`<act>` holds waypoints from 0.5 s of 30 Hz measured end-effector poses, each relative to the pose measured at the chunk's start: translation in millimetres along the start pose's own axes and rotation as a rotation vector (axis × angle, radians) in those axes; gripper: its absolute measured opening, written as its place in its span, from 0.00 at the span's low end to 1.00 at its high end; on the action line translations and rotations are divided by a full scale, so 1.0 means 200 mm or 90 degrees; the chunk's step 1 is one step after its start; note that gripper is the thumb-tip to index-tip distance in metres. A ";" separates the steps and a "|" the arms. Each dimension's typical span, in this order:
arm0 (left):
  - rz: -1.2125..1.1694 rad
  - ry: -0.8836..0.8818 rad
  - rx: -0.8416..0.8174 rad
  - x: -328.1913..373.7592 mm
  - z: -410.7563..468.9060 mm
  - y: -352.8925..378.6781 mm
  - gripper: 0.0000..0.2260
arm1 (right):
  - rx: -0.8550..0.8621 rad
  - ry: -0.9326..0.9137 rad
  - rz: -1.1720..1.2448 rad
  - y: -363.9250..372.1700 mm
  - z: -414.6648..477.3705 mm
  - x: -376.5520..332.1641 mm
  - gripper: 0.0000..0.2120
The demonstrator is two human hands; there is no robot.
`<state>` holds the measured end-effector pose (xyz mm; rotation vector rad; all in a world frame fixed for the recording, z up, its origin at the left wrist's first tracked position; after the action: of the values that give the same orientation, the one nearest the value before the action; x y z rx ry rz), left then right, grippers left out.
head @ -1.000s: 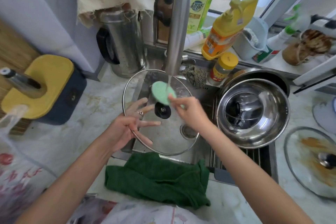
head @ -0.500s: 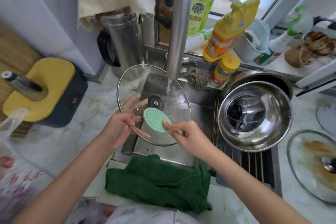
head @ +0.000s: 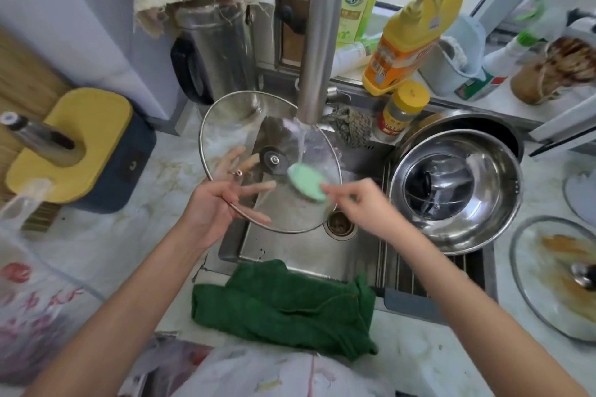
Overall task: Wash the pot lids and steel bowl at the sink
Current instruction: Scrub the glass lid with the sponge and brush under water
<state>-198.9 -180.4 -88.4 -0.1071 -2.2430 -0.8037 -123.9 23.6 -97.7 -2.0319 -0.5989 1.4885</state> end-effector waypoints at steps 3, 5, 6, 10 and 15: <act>0.036 0.018 0.013 0.00 -0.01 0.02 0.42 | 0.091 0.085 -0.071 -0.11 0.08 0.08 0.12; 0.049 0.026 0.022 0.01 0.01 0.04 0.43 | 0.021 0.002 0.103 0.11 0.05 -0.12 0.12; 0.048 0.029 0.028 0.02 0.02 0.04 0.42 | -0.011 -0.019 0.170 0.19 0.00 -0.18 0.12; -0.006 0.029 0.032 0.02 0.01 0.00 0.43 | -0.009 0.000 0.133 0.13 -0.06 -0.03 0.13; 0.052 0.031 0.042 0.03 0.02 0.02 0.40 | 0.029 0.037 0.062 0.11 0.00 0.00 0.12</act>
<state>-204.0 -176.5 -84.3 -0.1448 -2.2016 -0.6807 -123.3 6.9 -111.7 -2.0869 -0.4445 1.4797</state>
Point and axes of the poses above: each hand's wrist, its own z-axis towards the middle knuckle, its own y-axis out of the palm, x = y × z, the point moved 10 cm from there along z, towards the middle knuckle, and after that the axes turned 4 degrees about -y, right-handed, at the moved point
